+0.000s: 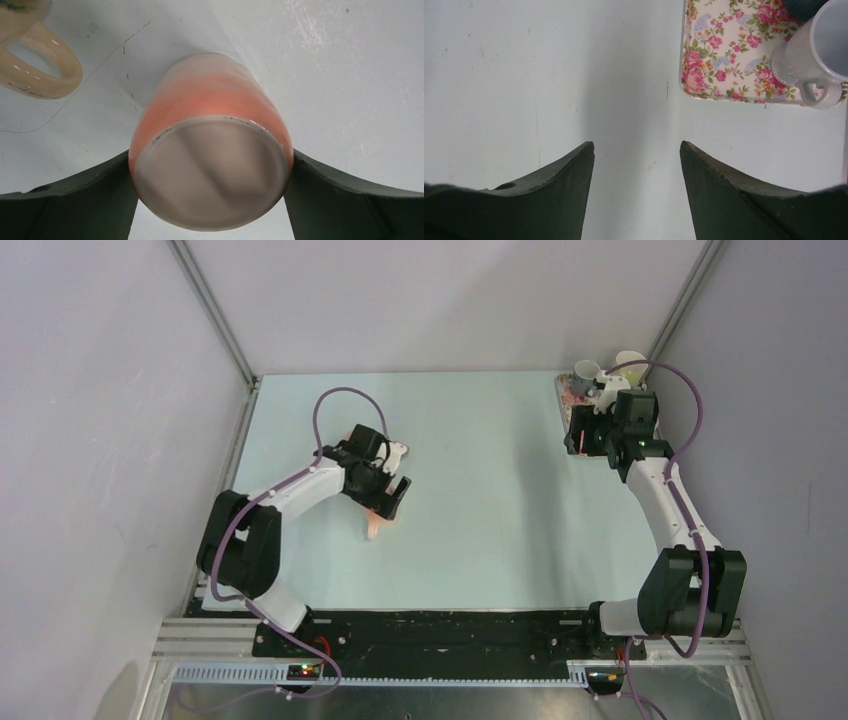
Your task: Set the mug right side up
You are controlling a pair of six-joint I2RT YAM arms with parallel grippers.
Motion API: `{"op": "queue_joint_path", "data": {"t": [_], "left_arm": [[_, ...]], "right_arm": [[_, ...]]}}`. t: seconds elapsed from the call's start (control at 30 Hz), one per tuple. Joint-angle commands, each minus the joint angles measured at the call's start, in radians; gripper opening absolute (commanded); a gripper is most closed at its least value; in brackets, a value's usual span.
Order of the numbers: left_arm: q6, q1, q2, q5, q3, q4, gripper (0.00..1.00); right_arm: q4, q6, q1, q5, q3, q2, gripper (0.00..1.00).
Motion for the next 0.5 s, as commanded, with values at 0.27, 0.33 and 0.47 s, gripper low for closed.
{"op": "queue_joint_path", "data": {"t": [0.27, 0.33, 0.47], "left_arm": [[0.026, -0.008, 0.033, 0.075, 0.080, -0.013, 0.39], [0.039, -0.009, 0.039, 0.089, 0.086, -0.015, 0.29], [0.057, -0.009, 0.053, 0.108, 0.119, -0.017, 0.04]], "right_arm": [[0.046, -0.012, 0.005, -0.020, 0.000, -0.015, 0.69], [0.053, -0.023, 0.010, -0.021, 0.000, -0.013, 0.68], [0.056, -0.033, 0.018, -0.025, 0.000, -0.028, 0.68]]}}
